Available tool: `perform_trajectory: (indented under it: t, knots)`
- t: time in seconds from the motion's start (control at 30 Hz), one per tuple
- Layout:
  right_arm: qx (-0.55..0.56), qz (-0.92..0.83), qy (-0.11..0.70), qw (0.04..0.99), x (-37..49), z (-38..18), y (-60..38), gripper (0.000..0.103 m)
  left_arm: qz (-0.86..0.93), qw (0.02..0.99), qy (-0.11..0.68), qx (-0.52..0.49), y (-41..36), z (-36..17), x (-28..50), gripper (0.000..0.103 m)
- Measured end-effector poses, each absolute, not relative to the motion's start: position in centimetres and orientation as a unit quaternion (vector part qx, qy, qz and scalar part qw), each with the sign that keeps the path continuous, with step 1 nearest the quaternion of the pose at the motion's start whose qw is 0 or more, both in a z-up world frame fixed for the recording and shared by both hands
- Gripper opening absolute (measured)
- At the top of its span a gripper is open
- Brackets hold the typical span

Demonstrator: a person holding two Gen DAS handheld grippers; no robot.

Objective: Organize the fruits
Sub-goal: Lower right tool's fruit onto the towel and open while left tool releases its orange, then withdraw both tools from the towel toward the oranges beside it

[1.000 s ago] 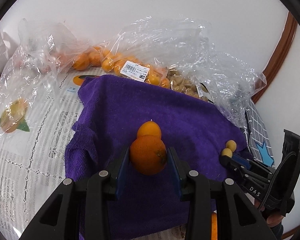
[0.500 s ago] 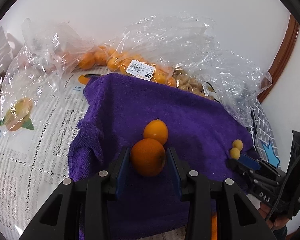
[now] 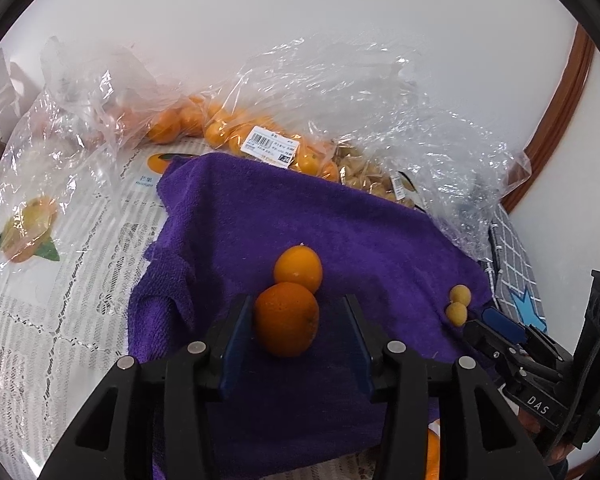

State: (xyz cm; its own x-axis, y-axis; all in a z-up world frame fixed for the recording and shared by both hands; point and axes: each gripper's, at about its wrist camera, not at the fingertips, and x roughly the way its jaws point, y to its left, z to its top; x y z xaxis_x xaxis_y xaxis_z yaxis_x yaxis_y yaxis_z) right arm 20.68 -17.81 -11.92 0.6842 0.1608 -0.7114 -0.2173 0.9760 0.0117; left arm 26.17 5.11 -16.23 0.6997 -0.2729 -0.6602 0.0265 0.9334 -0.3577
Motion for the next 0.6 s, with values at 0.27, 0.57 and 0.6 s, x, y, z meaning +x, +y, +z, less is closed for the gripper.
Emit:
perform_trajectory:
  t: [0.27, 0.57, 0.6]
  knots:
    - [-0.015, 0.077, 0.377, 0.923, 19.1, -10.5, -19.5, 0.058, -0.104, 0.914, 0.361, -0.155, 4.2, -15.5, 25.5, 0.051]
    - [-0.017, 0.047, 0.377, 0.925, 15.6, -9.2, -20.7, 0.058, -0.124, 0.923, 0.333, -0.147, 3.3, -14.5, 24.2, 0.055]
    - [-0.02, 0.043, 0.378, 0.925, 15.1, -9.1, -20.9, 0.058, -0.127, 0.924, 0.329, -0.146, 3.2, -14.4, 24.0, 0.056]
